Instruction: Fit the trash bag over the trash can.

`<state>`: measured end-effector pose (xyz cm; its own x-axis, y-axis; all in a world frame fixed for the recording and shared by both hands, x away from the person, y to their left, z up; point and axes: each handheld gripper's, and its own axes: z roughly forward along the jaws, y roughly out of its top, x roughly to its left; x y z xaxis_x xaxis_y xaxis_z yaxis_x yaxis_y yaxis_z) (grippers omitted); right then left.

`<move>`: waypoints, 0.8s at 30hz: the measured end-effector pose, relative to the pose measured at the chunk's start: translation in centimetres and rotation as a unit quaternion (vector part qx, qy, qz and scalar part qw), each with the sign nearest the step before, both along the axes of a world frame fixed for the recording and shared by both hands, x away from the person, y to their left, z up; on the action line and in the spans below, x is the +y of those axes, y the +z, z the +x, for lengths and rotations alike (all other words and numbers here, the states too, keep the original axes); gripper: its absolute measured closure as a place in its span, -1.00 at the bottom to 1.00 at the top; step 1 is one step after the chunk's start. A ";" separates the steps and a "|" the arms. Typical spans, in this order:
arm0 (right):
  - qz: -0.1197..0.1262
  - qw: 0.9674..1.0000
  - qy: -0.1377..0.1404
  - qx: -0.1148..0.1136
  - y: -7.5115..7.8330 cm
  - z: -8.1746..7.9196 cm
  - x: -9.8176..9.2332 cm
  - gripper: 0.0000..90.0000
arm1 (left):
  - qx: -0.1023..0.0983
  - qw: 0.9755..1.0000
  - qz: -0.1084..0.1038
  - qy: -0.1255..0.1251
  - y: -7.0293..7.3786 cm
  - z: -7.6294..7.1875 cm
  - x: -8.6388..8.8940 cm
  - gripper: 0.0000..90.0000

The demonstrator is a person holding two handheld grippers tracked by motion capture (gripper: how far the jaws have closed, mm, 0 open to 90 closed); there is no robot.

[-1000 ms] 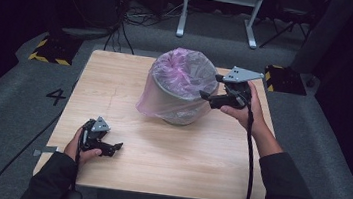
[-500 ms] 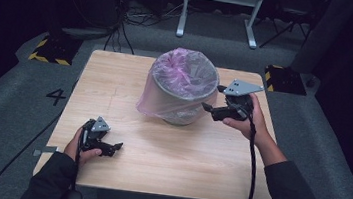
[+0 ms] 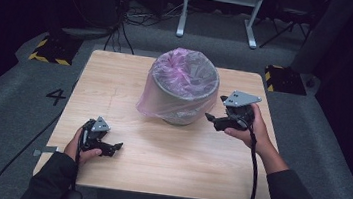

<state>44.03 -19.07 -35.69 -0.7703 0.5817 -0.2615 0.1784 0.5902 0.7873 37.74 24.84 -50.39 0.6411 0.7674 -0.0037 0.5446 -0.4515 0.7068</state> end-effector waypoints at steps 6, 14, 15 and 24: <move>-0.008 1.000 -0.005 0.020 -1.4 0.0 -0.7 -0.58 | 0.000 1.000 0.000 0.000 0.0 0.0 0.0 -0.74; -0.035 0.999 -0.014 0.028 -3.4 0.0 -1.6 -0.59 | 0.000 1.000 0.000 0.000 0.0 0.0 0.0 -0.73; -0.039 0.999 -0.019 0.028 -3.7 0.0 -1.6 -0.59 | 0.000 1.000 0.000 0.000 0.0 0.0 0.0 -0.73; -0.074 0.996 -0.032 0.038 -6.3 0.1 -1.8 -0.58 | 0.000 1.000 0.000 0.000 0.0 0.0 0.0 -0.73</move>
<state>44.12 -20.92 -42.02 -0.7541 0.5892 -0.2901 0.2753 0.6846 0.6749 37.73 24.84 -50.39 0.6405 0.7679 -0.0042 0.5454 -0.4511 0.7064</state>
